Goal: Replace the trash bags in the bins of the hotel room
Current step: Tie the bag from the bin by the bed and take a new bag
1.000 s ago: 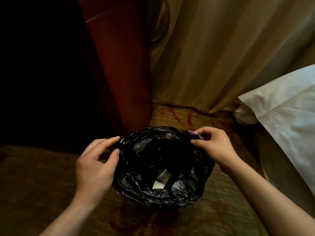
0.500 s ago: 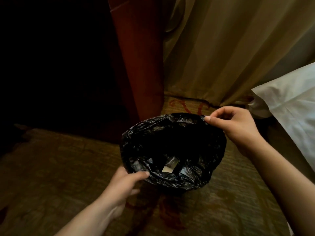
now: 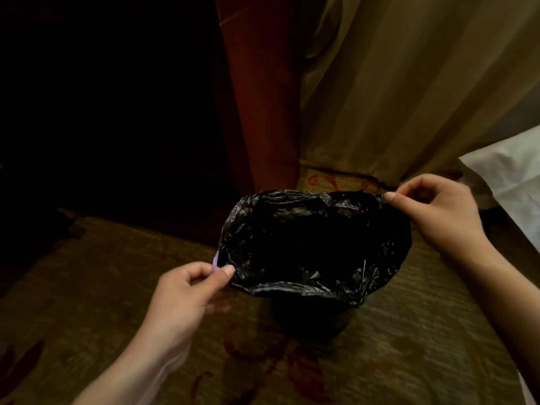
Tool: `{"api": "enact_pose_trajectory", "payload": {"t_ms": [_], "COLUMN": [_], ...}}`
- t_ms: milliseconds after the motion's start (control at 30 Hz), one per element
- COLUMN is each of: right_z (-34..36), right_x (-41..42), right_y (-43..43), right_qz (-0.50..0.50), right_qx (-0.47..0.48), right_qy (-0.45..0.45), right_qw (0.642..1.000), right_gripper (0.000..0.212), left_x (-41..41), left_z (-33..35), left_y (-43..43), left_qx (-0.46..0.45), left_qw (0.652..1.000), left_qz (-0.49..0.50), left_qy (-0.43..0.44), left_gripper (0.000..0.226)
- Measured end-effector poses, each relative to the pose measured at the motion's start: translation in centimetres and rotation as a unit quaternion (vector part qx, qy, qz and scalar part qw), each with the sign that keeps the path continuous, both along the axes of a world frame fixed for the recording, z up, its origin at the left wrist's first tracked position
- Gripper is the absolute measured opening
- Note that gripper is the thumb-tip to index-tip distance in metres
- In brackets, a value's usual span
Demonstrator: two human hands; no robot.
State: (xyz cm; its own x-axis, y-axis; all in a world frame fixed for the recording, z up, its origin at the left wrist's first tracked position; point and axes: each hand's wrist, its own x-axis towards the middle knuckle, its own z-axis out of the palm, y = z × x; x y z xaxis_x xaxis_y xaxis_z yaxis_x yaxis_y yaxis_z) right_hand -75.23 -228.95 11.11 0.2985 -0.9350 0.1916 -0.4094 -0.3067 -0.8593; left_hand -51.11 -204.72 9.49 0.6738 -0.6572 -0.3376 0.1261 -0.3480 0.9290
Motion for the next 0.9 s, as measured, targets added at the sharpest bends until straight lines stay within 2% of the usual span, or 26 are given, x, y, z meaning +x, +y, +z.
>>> {"api": "enact_pose_trajectory", "payload": {"t_ms": [67, 133, 200, 233, 300, 367, 433, 500, 600, 700, 800, 900], "right_z": [0.2, 0.1, -0.2, -0.3, 0.0, 0.6, 1.2, 1.0, 0.9, 2.0, 3.6, 4.4], "right_x": [-0.1, -0.1, 0.1, 0.2, 0.6, 1.0, 1.4, 1.7, 1.8, 1.6, 2.1, 2.8], "right_y": [0.2, 0.4, 0.8, 1.0, 1.4, 1.7, 1.9, 2.1, 2.5, 2.8, 3.0, 3.1], "right_qz": [0.003, 0.013, 0.029, 0.035, 0.033, 0.028, 0.034, 0.045, 0.050, 0.039, 0.041, 0.082], "right_qx": [-0.045, -0.073, -0.080, -0.089, -0.126, -0.150, -0.156, -0.164, -0.192, -0.204, -0.182, -0.133], "right_qy": [0.036, 0.081, 0.128, 0.140, 0.125, 0.092, 0.081, 0.099, 0.137, 0.106, 0.078, 0.135], "right_qw": [0.998, 0.994, 0.988, 0.986, 0.984, 0.984, 0.984, 0.980, 0.971, 0.972, 0.979, 0.978], "right_gripper": [0.012, 0.014, 0.015, 0.016, 0.015, 0.013, 0.012, 0.014, 0.014, 0.011, 0.010, 0.012], "left_x": [0.7, 1.5, 2.0, 2.1, 1.8, 1.8, 1.8, 1.7, 1.0, 0.0, -1.1, -1.3], "left_z": [0.2, 0.2, 0.7, 1.2, 2.3, 2.5, 2.2, 1.8, 1.9, 3.1, 4.7, 5.8], "left_y": [-0.1, -0.1, -0.2, -0.4, -1.3, -2.4, -3.0, -3.2, -3.4, -4.0, -5.1, -6.7], "left_qx": [-0.007, 0.021, 0.049, 0.035, -0.023, -0.069, -0.093, -0.109, -0.136, -0.178, -0.199, -0.162], "left_qw": [0.999, 0.984, 0.931, 0.903, 0.875, 0.871, 0.884, 0.896, 0.897, 0.908, 0.917, 0.929], "left_qz": [0.017, -0.005, -0.042, -0.047, -0.042, -0.033, -0.030, -0.029, -0.034, -0.012, -0.002, -0.028], "left_qy": [-0.040, -0.175, -0.359, -0.426, -0.481, -0.485, -0.457, -0.429, -0.420, -0.379, -0.346, -0.332], "left_gripper": [0.017, 0.017, 0.021, 0.022, 0.017, 0.016, 0.017, 0.019, 0.019, 0.017, 0.008, 0.009]}}
